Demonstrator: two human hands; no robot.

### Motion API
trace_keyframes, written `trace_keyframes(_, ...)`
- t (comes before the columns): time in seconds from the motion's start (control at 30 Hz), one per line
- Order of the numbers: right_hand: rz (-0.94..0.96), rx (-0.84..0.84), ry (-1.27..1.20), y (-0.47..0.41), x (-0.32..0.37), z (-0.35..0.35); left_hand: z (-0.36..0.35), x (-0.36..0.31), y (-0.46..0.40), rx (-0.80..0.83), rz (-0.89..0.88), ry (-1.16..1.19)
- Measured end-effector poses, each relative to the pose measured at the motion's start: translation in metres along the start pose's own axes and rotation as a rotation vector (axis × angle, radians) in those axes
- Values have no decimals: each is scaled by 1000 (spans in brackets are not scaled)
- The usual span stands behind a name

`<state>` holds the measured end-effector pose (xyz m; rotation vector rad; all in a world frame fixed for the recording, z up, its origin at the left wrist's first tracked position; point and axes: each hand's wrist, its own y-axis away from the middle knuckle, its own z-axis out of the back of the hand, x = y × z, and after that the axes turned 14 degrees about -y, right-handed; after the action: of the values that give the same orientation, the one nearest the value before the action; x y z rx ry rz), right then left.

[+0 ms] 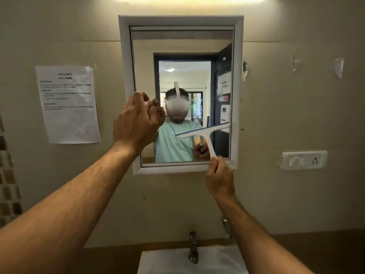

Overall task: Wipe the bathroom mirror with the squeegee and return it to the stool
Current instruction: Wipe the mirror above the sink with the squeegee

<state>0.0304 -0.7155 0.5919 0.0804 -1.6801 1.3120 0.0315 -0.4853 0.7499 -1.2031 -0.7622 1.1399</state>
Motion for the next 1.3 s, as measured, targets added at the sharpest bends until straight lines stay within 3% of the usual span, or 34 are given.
trace_keyframes(0.17,129,-102,-79,-74,77,0,-4,-3,-15,-4,-13,14)
trace_keyframes(0.33,185,-80,-73,-128,128,-3,-7,-9,-26,-8,-6,63)
trace_keyframes(0.5,24,-24,-50,-112,98,-2,-8,-10,-32,-43,-18,56)
trace_keyframes(0.63,62,-36,-53,-96,78,-3,-11,-8,-36,-46,-30,42)
trace_keyframes(0.93,93,-78,-142,-164,138,-7,-15,-12,-58,-62,-40,51)
trace_keyframes(1.3,73,-18,-101,-104,67,3,-22,-12,-51,-43,-37,48)
